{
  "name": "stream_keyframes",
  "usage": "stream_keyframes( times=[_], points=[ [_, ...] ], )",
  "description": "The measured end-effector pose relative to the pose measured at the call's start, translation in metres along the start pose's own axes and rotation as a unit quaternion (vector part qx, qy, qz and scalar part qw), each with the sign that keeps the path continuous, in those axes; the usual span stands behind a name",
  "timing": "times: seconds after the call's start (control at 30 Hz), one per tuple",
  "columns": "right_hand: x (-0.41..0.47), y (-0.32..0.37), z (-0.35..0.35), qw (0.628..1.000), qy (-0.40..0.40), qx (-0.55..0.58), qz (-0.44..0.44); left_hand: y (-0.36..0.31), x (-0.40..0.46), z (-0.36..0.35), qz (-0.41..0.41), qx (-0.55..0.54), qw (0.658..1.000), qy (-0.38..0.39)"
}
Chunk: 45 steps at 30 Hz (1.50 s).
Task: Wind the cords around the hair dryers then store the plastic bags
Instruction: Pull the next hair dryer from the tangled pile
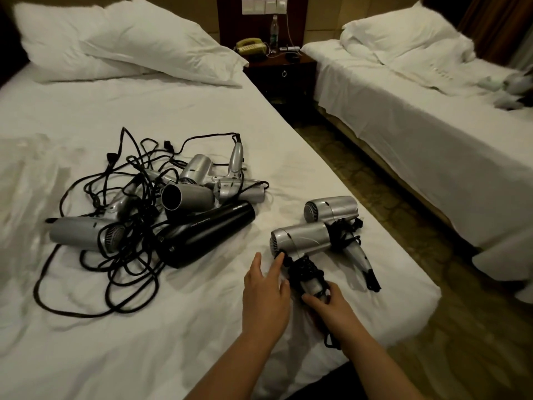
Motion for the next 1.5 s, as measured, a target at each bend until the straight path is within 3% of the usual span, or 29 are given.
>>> stream_keyframes(
  times=[0.1, 0.2, 0.27, 0.5, 0.7, 0.97, 1.07, 1.17, 1.3, 1.5],
  points=[
    [0.001, 0.001, -0.001, 0.999, -0.013, -0.023, 0.031, -0.002, 0.003, -0.003, 0.030, -0.054, 0.998, 0.030],
    [0.002, 0.001, -0.004, 0.999, 0.003, 0.021, 0.040, -0.008, 0.005, -0.013, 0.125, -0.185, 0.966, 0.128],
    [0.004, 0.001, -0.004, 0.998, 0.029, 0.027, 0.042, -0.013, 0.007, -0.017, 0.119, -0.210, 0.958, 0.155],
    [0.017, 0.001, -0.005, 0.999, 0.023, 0.028, 0.024, -0.010, 0.019, -0.016, 0.139, -0.270, 0.944, 0.128],
    [0.021, 0.012, -0.006, 0.996, -0.014, -0.052, 0.064, -0.007, 0.024, -0.012, 0.131, -0.257, 0.947, 0.142],
    [0.019, 0.020, -0.004, 0.997, -0.008, -0.040, 0.068, 0.000, 0.024, -0.016, 0.176, -0.326, 0.911, 0.182],
    [0.024, 0.025, -0.003, 0.989, -0.042, -0.120, 0.081, 0.002, 0.023, -0.019, 0.207, -0.406, 0.872, 0.178],
    [0.020, 0.032, -0.015, 0.984, -0.080, -0.117, 0.109, 0.009, 0.017, -0.027, 0.261, -0.466, 0.834, 0.138],
    [0.012, 0.031, -0.030, 0.986, -0.086, -0.096, 0.110, 0.008, -0.003, -0.027, 0.290, -0.503, 0.787, 0.207],
    [-0.007, 0.038, -0.040, 0.988, -0.066, -0.033, 0.136, 0.033, -0.010, 0.004, 0.253, -0.450, 0.841, 0.163]
  ],
)
Point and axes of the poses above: each hand's wrist, its own x-axis towards the middle knuckle, its own z-axis out of the back of the hand, y = z × x, the point moved 3 cm from there along x, towards the middle knuckle, and after that the axes turned 11 degrees about z, right-handed, at the moved point
